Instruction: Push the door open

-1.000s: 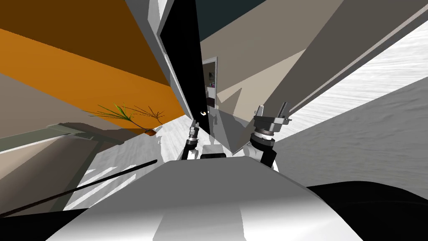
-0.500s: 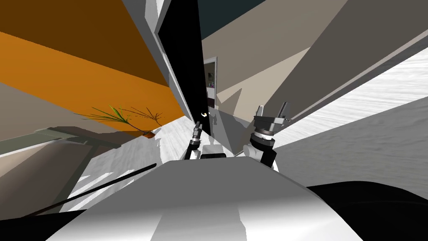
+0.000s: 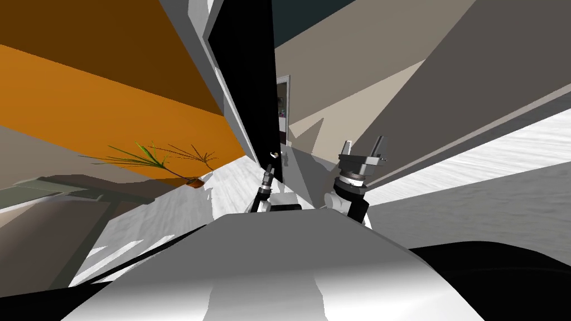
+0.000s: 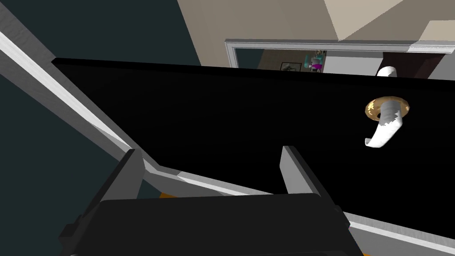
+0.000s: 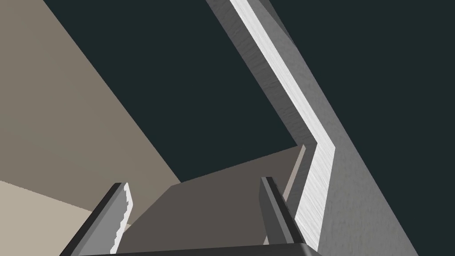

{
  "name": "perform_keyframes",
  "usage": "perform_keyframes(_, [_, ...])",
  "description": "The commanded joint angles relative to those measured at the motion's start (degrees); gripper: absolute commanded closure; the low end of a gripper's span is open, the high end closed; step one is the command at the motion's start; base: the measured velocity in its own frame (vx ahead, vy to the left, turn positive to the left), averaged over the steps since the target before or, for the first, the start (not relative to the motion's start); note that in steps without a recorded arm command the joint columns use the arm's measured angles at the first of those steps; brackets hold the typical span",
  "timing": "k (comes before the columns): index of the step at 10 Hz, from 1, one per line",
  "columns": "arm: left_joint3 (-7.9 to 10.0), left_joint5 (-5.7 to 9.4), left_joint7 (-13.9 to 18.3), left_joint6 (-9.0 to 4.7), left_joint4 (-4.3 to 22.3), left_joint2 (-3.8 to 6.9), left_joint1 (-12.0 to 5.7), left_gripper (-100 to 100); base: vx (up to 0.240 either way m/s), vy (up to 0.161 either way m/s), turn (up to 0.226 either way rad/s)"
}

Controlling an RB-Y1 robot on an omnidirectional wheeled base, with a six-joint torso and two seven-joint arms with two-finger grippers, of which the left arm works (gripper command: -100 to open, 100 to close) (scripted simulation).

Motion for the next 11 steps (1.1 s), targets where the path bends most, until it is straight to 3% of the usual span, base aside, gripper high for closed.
perform_keyframes(1, [-1.15, 0.70, -0.11, -0.34, 1.93, 0.07, -0.63, -100, 0.101, 0.094, -0.030])
perform_keyframes(11, [-7.77, 4.98, -0.56, -1.93, 13.61, 0.16, -4.94, -100, 0.083, 0.100, -0.039])
